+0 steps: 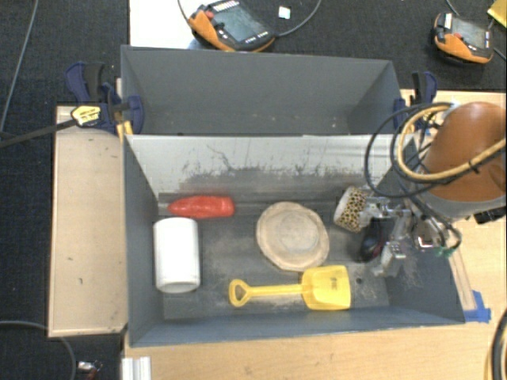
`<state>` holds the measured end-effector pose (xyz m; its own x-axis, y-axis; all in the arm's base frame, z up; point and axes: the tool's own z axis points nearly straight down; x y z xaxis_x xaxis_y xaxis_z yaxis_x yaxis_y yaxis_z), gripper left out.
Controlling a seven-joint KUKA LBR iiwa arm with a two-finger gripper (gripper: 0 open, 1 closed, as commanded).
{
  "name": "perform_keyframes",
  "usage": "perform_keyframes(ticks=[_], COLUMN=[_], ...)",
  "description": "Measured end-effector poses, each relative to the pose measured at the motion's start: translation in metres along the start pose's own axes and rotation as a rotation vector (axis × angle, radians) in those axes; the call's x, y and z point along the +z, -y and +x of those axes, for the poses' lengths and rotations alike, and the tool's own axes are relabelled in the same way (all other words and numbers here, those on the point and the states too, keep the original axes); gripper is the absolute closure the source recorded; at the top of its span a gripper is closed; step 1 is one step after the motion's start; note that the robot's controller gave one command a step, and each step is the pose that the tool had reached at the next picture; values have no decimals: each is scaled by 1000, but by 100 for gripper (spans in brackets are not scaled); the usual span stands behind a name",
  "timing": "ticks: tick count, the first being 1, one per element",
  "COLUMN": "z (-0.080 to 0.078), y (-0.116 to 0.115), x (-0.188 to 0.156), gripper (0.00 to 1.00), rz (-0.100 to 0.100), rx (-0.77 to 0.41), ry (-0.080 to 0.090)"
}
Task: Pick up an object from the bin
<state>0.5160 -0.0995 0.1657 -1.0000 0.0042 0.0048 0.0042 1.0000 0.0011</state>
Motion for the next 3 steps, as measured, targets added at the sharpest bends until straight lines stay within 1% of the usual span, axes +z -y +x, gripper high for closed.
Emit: perform_keyframes(ticks=[1, 2, 3], z=[-2, 18, 13], y=[0, -74, -73], x=[-4, 94, 26], gripper=[0, 0, 0], rz=[2, 4, 5], rx=[-6, -298, -272], ry=[8, 17, 14])
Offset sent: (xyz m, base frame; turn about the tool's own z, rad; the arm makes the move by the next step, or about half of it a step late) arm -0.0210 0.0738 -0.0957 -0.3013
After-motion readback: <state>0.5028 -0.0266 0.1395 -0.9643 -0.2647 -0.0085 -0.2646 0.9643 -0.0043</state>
